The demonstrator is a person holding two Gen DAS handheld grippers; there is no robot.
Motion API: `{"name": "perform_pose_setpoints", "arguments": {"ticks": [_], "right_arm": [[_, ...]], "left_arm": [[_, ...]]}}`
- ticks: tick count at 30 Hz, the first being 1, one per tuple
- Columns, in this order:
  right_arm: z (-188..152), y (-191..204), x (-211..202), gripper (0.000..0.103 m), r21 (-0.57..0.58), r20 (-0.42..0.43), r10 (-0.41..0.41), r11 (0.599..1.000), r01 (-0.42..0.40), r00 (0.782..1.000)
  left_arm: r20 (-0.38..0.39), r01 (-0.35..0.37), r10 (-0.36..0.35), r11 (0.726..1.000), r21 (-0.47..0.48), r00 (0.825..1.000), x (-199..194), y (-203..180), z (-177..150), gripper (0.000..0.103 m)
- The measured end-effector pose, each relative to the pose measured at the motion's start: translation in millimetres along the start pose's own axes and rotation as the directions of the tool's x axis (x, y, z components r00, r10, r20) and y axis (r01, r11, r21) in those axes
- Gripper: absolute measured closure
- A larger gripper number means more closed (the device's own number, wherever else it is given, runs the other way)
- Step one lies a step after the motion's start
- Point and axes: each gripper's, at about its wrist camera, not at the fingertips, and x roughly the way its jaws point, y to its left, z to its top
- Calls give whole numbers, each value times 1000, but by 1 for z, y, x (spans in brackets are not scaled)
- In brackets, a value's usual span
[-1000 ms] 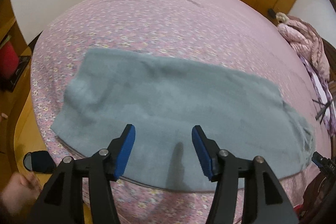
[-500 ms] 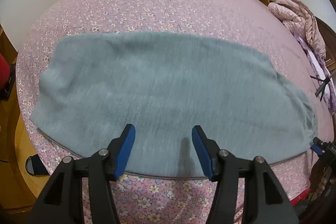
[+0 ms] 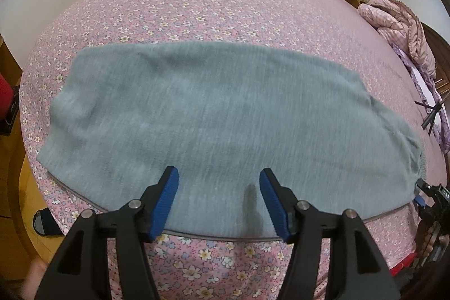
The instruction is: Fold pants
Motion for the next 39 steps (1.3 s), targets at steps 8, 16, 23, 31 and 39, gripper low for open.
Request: {"name": "perform_pose_setpoints", "arguments": {"ticks": [8, 16, 23, 31, 39], "right_arm": [[-14, -8, -2, 61, 10, 56, 38, 999, -39, 998], [-21, -7, -29, 75, -59, 80, 12, 998, -7, 997], [-29, -16, -20, 73, -39, 82, 11, 999, -8, 997], [-27, -6, -25, 71, 1, 110, 39, 999, -39, 993], [-19, -8, -21, 79, -35, 108, 50, 998, -47, 993]], "left_arm": [[4, -6, 6, 1000, 8, 1000, 2, -6, -2, 37], [5, -10, 10, 1000, 11, 1000, 2, -10, -3, 37], [9, -7, 7, 1000, 8, 1000, 2, -8, -7, 37], [8, -8, 8, 1000, 10, 1000, 2, -9, -8, 36], [8, -9, 9, 1000, 10, 1000, 0, -9, -7, 36]]}}
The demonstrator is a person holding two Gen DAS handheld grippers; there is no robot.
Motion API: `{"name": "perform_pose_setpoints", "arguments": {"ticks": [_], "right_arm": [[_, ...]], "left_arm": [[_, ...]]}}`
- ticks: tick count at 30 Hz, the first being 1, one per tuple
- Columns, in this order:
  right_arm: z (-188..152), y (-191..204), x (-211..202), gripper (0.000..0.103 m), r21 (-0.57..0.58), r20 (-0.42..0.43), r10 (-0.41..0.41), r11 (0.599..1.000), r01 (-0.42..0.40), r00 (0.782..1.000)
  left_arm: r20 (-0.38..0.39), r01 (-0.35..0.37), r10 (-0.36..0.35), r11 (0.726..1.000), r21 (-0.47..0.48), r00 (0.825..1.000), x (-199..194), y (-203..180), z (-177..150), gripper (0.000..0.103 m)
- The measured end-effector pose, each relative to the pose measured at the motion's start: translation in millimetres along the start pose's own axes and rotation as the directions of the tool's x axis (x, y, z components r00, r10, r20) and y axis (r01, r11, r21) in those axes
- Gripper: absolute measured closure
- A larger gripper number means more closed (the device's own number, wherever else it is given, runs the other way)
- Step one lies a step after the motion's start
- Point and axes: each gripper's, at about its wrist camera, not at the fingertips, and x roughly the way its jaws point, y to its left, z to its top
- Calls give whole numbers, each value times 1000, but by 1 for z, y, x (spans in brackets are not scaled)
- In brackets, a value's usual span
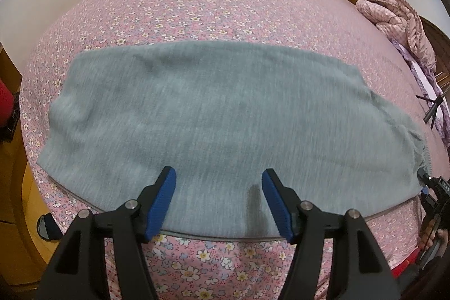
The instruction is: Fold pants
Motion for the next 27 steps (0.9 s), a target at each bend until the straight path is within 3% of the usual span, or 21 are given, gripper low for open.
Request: {"name": "perform_pose_setpoints", "arguments": {"ticks": [4, 9, 18, 23, 27], "right_arm": [[2, 22, -8, 83, -76, 24, -11, 997, 13, 1000], [6, 71, -23, 84, -264, 46, -15, 964, 27, 999], [-4, 176, -22, 85, -565, 13, 107, 821, -81, 994], [-14, 218, -12, 85, -633, -50, 172, 756, -164, 984], [-33, 257, -6, 85, -698, -104, 216, 679, -226, 971]], "left_arm": [[-2, 12, -12, 1000, -16, 1000, -5, 4, 2, 36], [24, 13, -12, 999, -44, 1000, -18, 12, 7, 36], [71, 8, -1, 996, -93, 997, -39, 36, 13, 36], [83, 2, 8, 993, -118, 997, -43, 43, 14, 36], [92, 3, 10, 990, -138, 996, -46, 51, 15, 36]]}}
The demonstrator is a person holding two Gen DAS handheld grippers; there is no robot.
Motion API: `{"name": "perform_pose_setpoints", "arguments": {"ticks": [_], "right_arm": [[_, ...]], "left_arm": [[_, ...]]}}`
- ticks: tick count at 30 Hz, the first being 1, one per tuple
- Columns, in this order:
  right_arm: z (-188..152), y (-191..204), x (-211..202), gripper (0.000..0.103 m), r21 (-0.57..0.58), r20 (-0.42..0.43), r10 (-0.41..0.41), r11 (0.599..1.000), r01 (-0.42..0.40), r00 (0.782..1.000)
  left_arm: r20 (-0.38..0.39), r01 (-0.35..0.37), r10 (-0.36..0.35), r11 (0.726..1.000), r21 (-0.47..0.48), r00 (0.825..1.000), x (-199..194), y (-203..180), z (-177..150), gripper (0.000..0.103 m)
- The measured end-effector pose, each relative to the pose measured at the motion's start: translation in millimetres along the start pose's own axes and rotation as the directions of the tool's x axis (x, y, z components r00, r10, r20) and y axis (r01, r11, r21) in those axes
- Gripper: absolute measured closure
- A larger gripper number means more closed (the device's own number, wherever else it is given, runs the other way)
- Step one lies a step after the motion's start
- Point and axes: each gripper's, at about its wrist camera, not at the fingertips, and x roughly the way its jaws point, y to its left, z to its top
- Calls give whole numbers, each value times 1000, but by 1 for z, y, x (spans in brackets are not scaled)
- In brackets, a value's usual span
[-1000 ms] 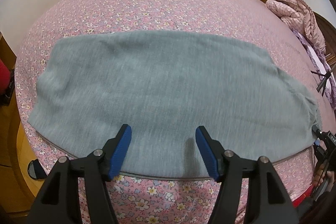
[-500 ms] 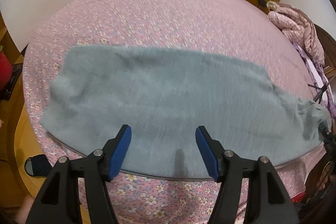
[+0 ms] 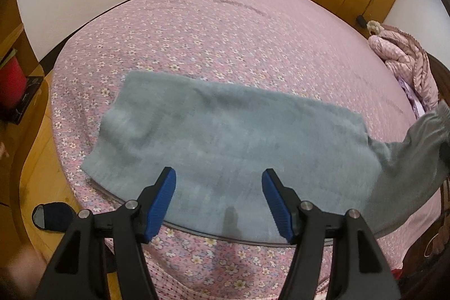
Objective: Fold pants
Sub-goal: 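Lift the waistband with the right tool and fold it toward the left tool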
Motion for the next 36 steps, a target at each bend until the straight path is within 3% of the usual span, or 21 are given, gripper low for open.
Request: {"name": "perform_pose_setpoints", "arguments": {"ticks": [9, 18, 21, 23, 25, 27, 32, 36], "right_arm": [[1, 59, 62, 85, -147, -111, 104, 982, -120, 988], [-20, 88, 135, 85, -177, -309, 179, 954, -242, 934], [-33, 95, 164, 81, -180, -409, 170, 948, -262, 896], [-44, 95, 184, 76, -167, -487, 137, 955, -246, 863], [-56, 93, 198, 73, -120, -554, 153, 958, -261, 819], [-63, 91, 199, 70, -92, -574, 168, 959, -268, 802], [-54, 84, 168, 67, -119, -517, 164, 958, -260, 840], [-42, 67, 135, 66, -121, -426, 132, 972, -201, 895]], "left_arm": [[-3, 4, -4, 999, -40, 1000, 4, 14, 1, 36], [-3, 15, -15, 999, -49, 1000, 7, 17, 3, 36], [-13, 22, -23, 998, -58, 1000, 11, 17, 4, 36], [-20, 38, -39, 997, -66, 999, 14, 18, 4, 36], [-25, 58, -60, 996, -69, 998, 15, 16, 5, 36], [-26, 72, -74, 995, -64, 997, 13, 13, 5, 36], [-23, 149, -150, 987, -53, 988, 7, -2, 9, 36], [-44, 220, -222, 975, -33, 974, 7, -20, 10, 36]]}}
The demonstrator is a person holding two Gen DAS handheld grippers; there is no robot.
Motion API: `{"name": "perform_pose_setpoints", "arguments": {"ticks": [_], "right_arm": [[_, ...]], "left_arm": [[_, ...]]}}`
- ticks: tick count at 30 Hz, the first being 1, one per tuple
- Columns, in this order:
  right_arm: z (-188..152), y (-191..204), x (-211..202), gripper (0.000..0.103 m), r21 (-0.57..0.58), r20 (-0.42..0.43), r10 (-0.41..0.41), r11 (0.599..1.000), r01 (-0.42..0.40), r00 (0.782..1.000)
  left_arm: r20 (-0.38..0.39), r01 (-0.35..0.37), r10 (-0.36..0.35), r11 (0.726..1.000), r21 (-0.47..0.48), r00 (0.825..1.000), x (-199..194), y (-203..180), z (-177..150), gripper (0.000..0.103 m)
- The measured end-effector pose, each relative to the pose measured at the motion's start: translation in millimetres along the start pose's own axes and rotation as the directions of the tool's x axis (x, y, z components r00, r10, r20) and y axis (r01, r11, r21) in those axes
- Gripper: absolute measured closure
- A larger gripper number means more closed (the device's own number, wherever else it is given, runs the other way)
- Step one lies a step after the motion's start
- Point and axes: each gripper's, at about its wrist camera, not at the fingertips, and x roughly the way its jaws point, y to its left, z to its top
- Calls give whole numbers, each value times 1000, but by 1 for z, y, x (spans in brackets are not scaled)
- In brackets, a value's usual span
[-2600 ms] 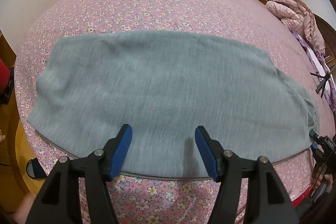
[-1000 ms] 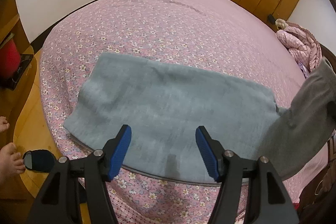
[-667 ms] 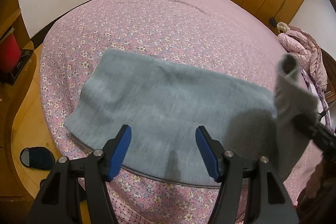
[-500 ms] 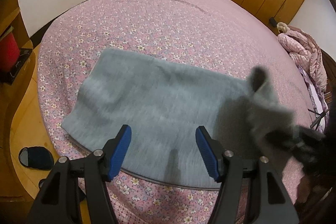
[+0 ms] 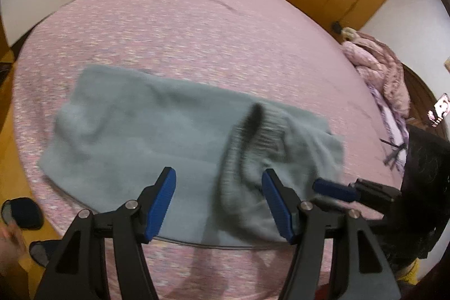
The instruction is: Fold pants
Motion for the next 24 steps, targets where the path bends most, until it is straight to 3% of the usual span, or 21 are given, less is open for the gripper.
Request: {"name": "perform_pose_setpoints", "arguments": {"ticks": [2, 5, 11, 14, 20, 24], "right_arm": [[-3, -8, -15, 63, 27, 30, -19, 999, 18, 999], [-11, -26, -27, 63, 83, 55, -85, 993, 80, 995], [-29, -50, -20, 63, 154, 13, -157, 976, 153, 988], [-36, -52, -15, 63, 159, -5, -152, 976, 151, 988], [-41, -57, -12, 63, 157, -18, -146, 977, 147, 989], [-42, -62, -10, 63, 180, -29, -143, 973, 145, 989]], "left_arm": [[-17, 21, -21, 999, 24, 1000, 5, -9, -1, 36], [-54, -3, 6, 998, 61, 999, 20, -24, -3, 36], [-135, -57, 65, 996, 63, 989, 48, -33, -7, 34], [-145, -65, 72, 996, 55, 987, 50, -26, -8, 63], [-153, -48, 50, 999, 15, 987, 42, -6, -21, 63], [-133, -35, 45, 997, 72, 990, 39, -16, -17, 60]]}}
